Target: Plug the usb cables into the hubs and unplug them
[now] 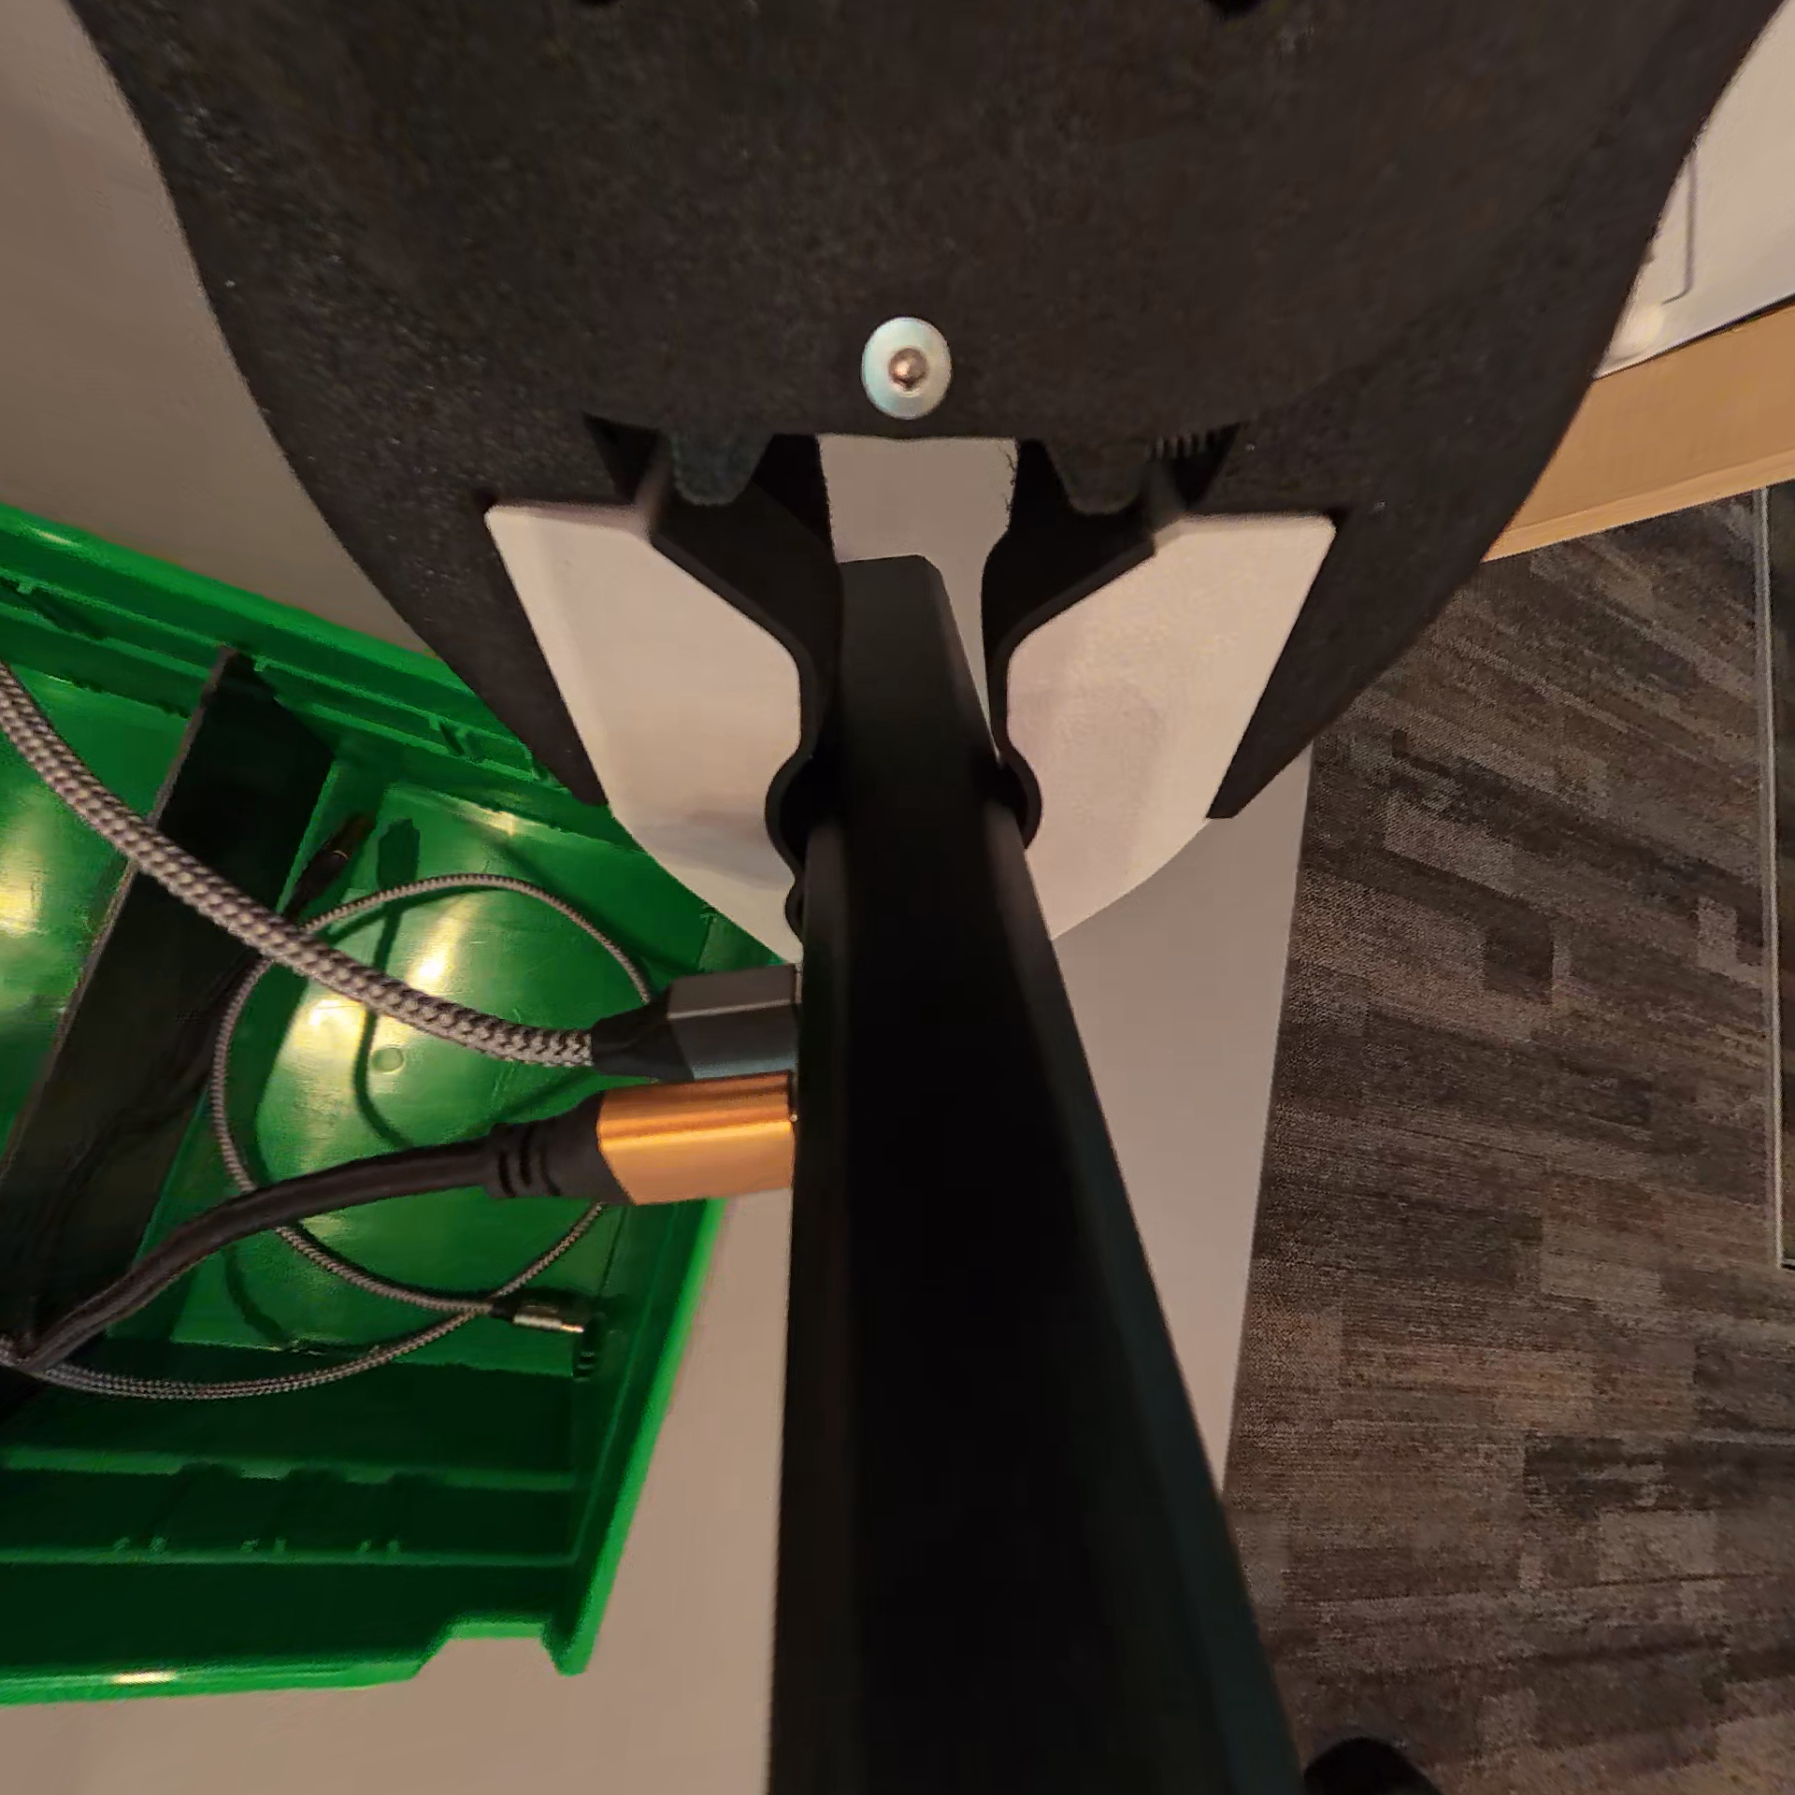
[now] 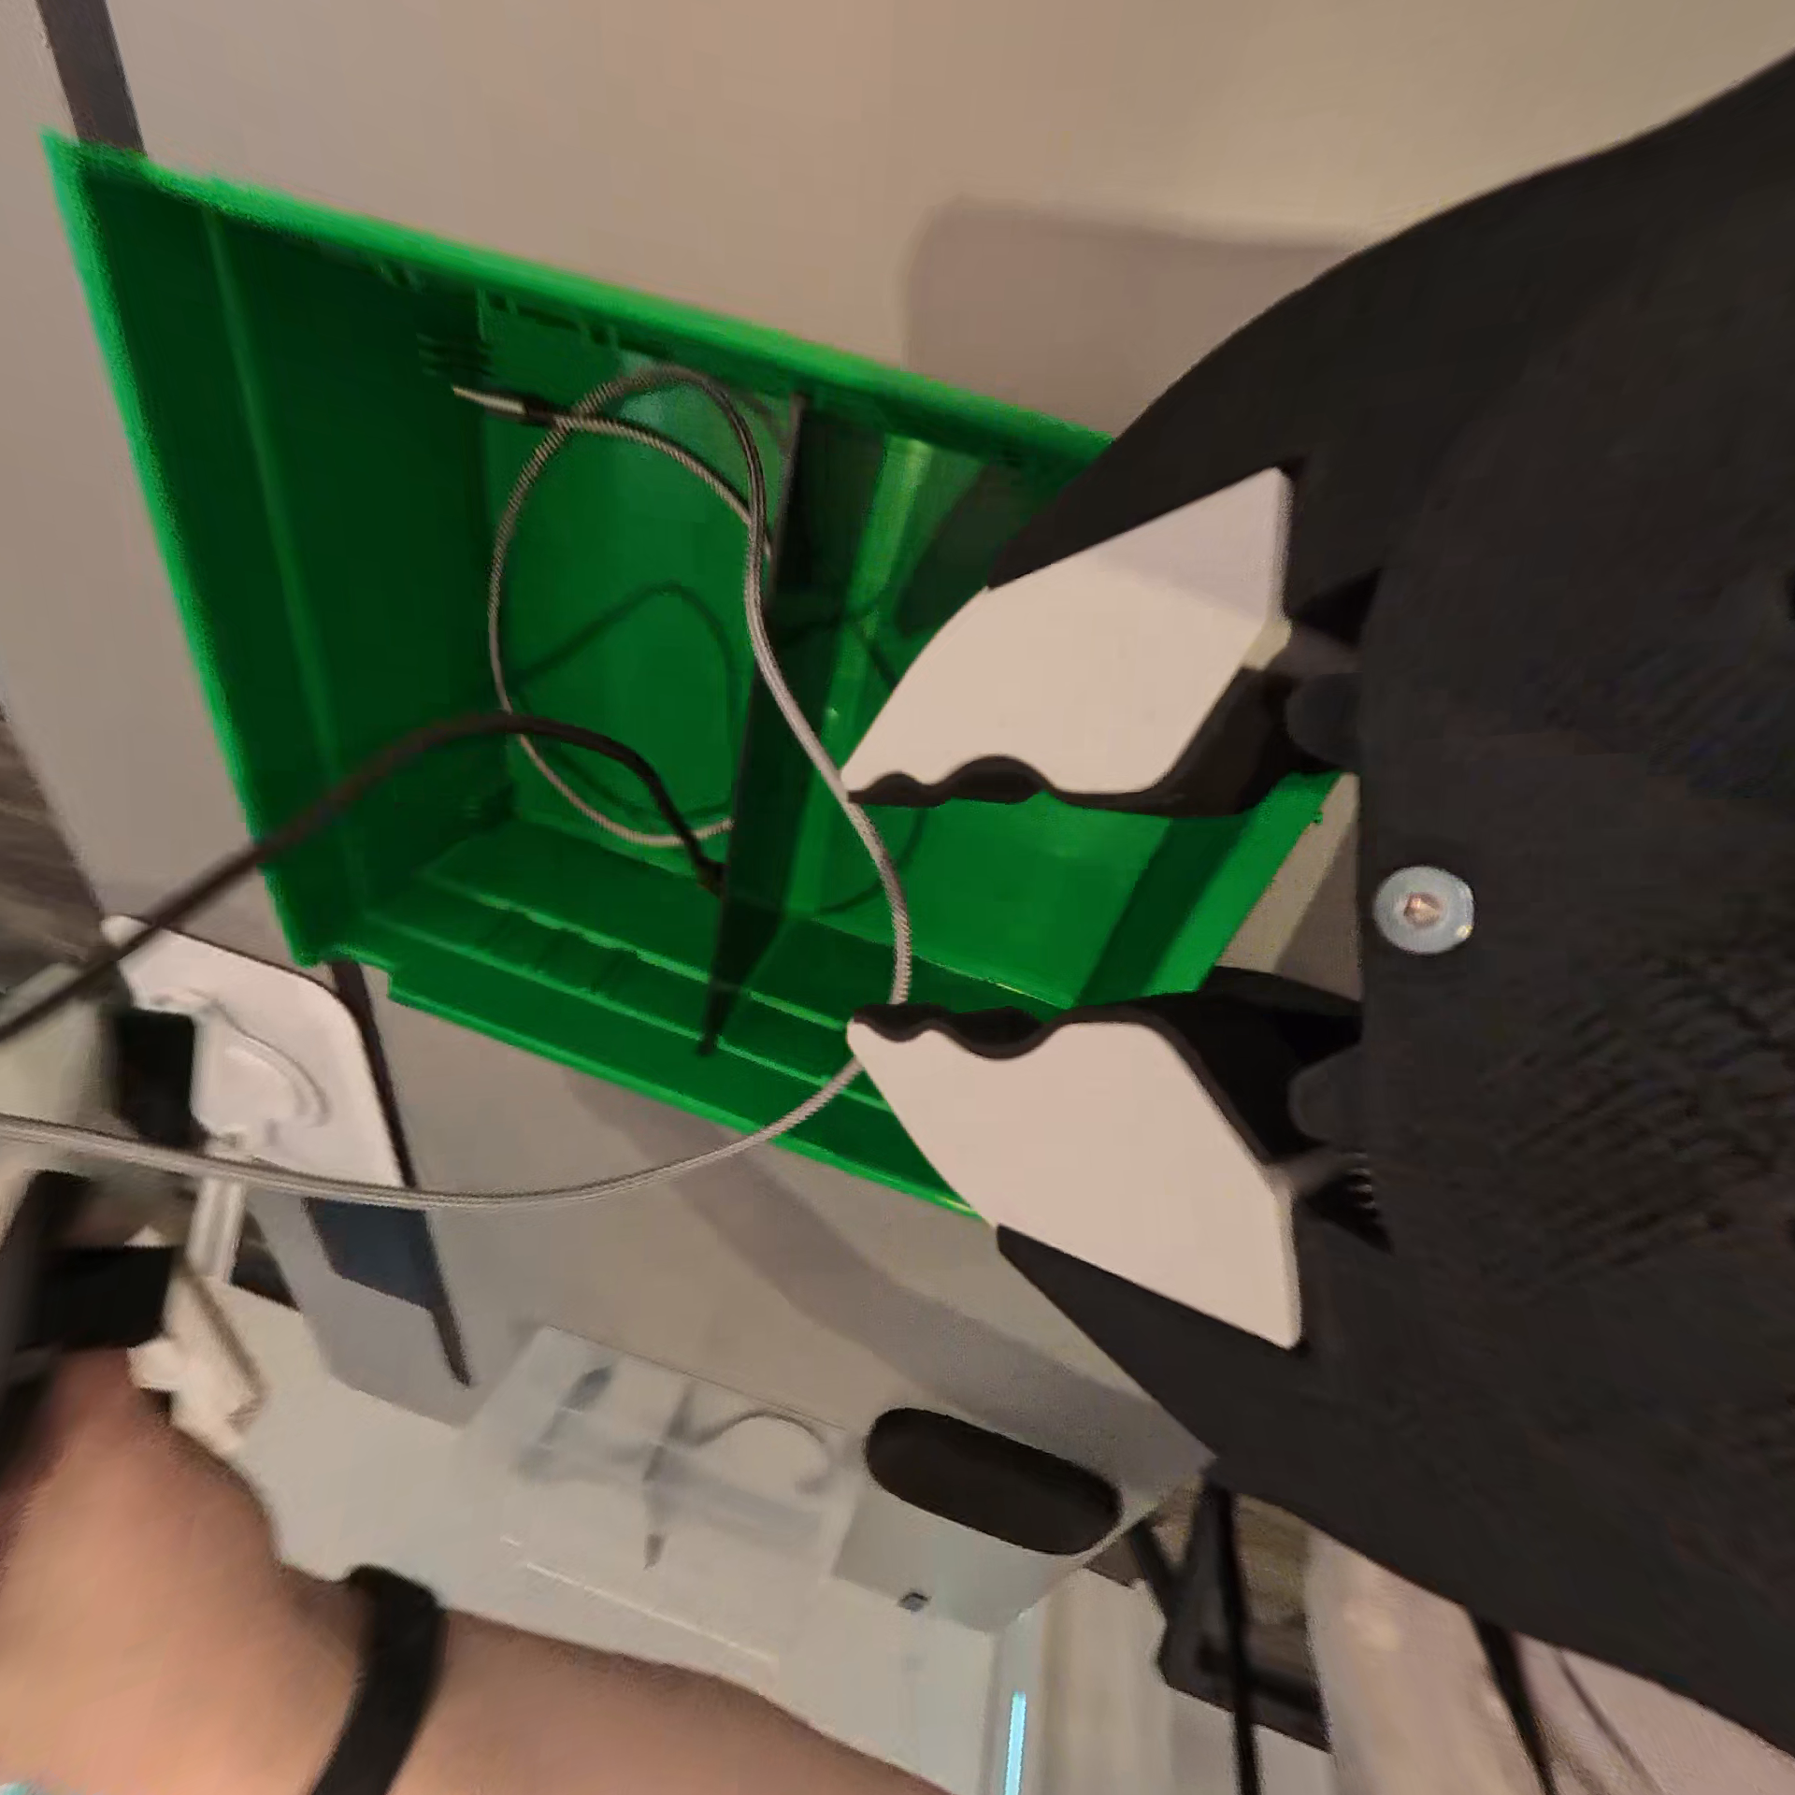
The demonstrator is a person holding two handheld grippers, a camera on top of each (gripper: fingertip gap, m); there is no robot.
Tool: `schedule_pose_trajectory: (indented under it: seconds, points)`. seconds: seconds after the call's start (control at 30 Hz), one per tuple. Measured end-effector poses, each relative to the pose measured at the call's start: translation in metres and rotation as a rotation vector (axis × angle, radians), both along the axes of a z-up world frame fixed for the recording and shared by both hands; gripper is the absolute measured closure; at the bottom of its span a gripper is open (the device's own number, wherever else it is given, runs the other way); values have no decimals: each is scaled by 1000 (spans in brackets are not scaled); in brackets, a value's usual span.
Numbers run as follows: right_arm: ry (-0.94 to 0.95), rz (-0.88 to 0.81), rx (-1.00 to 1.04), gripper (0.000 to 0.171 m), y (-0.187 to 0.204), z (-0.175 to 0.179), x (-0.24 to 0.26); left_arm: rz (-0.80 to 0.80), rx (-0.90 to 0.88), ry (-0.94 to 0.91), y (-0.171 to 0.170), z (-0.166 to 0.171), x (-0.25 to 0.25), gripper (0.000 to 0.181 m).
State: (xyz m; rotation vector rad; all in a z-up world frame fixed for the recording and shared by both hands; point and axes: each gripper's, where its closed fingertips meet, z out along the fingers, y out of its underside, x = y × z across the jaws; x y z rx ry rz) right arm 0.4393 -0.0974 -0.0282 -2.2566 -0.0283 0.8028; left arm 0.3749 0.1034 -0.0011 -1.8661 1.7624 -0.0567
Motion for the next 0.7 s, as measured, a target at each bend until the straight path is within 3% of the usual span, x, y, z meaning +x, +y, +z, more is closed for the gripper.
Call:
schedule_pose_trajectory:
  seconds: [0.1,0.23,0.3,0.53,0.7]
  points:
    - [11,172,7,140,-8,-4,-26,16,3,5,6,6,-2,150]
    - [0,356,-160,151,-15,-35,-52,15,15,5,8,12,-1,150]
    - [47,352,-192,158,-17,-37,-52,5,17,3,5,12,0,150]
    - [90,173,-165,159,17,-41,-24,-65,35,62,-10,-1,3,150]
    - [65,123,9,158,43,-15,-17,-124,15,155,-25,-17,7,149]
